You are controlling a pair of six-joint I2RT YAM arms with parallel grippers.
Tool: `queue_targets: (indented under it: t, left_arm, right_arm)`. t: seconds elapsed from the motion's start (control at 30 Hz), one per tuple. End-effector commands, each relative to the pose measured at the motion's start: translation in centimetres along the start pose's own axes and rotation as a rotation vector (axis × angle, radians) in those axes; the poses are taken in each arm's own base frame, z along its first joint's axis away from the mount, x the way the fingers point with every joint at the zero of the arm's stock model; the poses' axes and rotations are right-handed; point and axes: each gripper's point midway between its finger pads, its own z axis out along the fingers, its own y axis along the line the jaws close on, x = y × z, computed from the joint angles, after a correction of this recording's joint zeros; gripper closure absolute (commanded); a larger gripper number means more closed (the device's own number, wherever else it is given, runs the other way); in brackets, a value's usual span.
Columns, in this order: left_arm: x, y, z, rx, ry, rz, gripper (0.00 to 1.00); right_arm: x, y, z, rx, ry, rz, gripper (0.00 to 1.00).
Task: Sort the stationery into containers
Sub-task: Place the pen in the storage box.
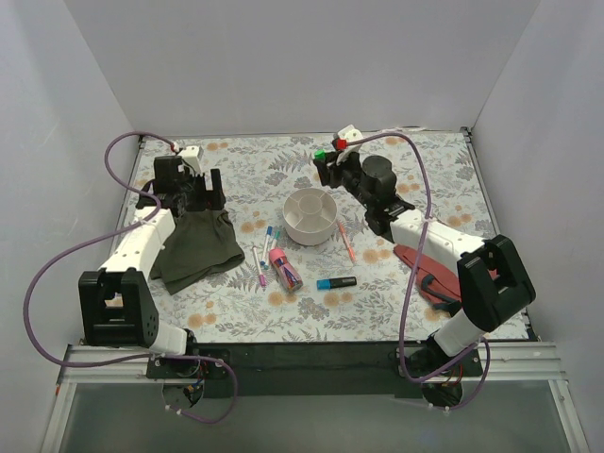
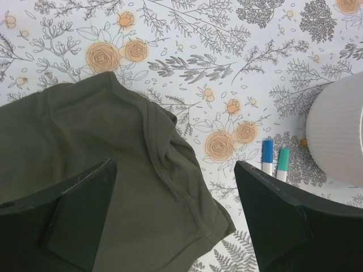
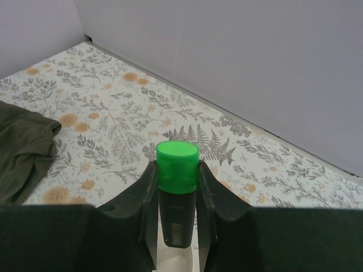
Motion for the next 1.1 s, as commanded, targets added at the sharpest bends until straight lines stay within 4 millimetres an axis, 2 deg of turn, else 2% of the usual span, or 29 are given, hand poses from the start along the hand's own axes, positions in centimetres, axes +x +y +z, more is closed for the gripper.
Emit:
queue_targets:
  t: [0.0,0.13,0.4,0.77,1.07]
  left_arm:
    - [-1.9,0.7,0.3,-0.023,-0.028,0.045,0.14]
    - [-2.3,0.8,0.7,-0.024,-0.026,0.049,0.14]
    - [-2.6,1.1,1.0,-0.043,-0.025,0.073,0.14]
    - [-2.2,0.9,0.9,-0.04,-0.016,0.074,0.14]
    - [-1.7,0.9,0.9,-0.041,-0.009,0.077,0.14]
  right_arm:
    - [-4.2,-0.8,0.0,0.037,-0.18,-0.026,0.99]
    - [-2.2,-0.8,-0.6,0.046,-0.141,-0.01,0.99]
    - [0.6,-1.4,-1.0,0.084,-0.083,0.016,0.99]
    - [3.8,-0.4,-0.9,0.051,0.014,0.087,0.99]
    - [5.8,-0.6,-0.6,0.07,0.059,0.09,0.99]
